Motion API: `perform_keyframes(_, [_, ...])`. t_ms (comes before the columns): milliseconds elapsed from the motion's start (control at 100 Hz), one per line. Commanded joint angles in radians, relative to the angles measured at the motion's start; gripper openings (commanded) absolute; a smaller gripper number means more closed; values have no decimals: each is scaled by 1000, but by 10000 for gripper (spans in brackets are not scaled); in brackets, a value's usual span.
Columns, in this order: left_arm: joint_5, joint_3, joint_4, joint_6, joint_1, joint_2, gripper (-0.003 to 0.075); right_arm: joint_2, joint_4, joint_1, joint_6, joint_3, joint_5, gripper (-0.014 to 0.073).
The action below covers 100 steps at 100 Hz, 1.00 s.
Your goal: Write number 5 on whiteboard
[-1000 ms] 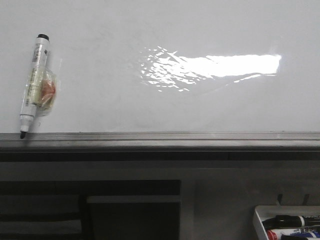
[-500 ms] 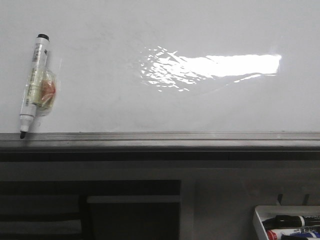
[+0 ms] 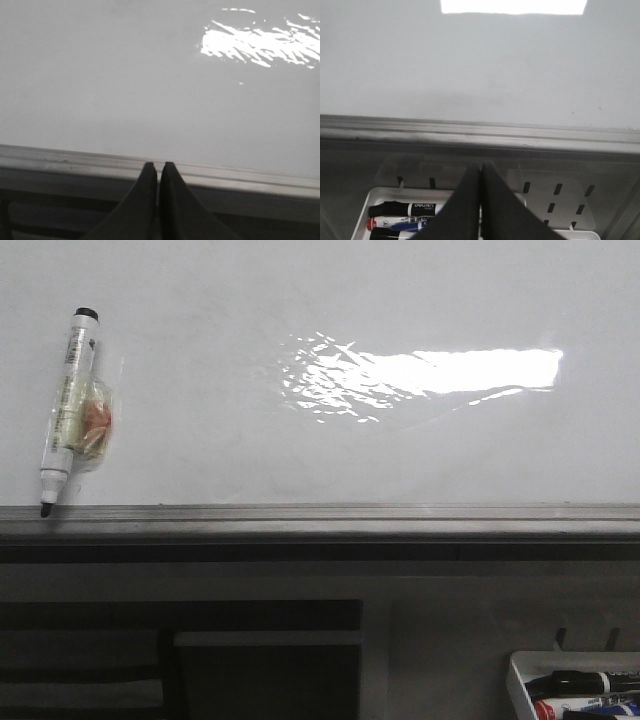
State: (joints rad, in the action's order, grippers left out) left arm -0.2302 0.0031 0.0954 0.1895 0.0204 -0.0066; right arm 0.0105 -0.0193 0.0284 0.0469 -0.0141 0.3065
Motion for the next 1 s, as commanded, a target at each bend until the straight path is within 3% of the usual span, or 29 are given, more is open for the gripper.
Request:
perform_keyframes(0, [129,18,-7,8,-9,-28,-20,19,35,3,3,-25,-93,-50])
perform_keyframes(90, [138,18,19,8,-9,-28,-20,19,95,3,3,-25,-109,-50])
perform_keyframes(370, [201,-4,-29,8,-9,-28,-20,19,94,3,3,-23,-181,-50])
perform_keyframes(580, [131,-104,-27,8,-9,-9,-21,8,94,3,3,5,-157,-50])
perform_keyframes(990, [88,-292,8,8,-9,216,-20,-281,132,3,3,127,-105,-50])
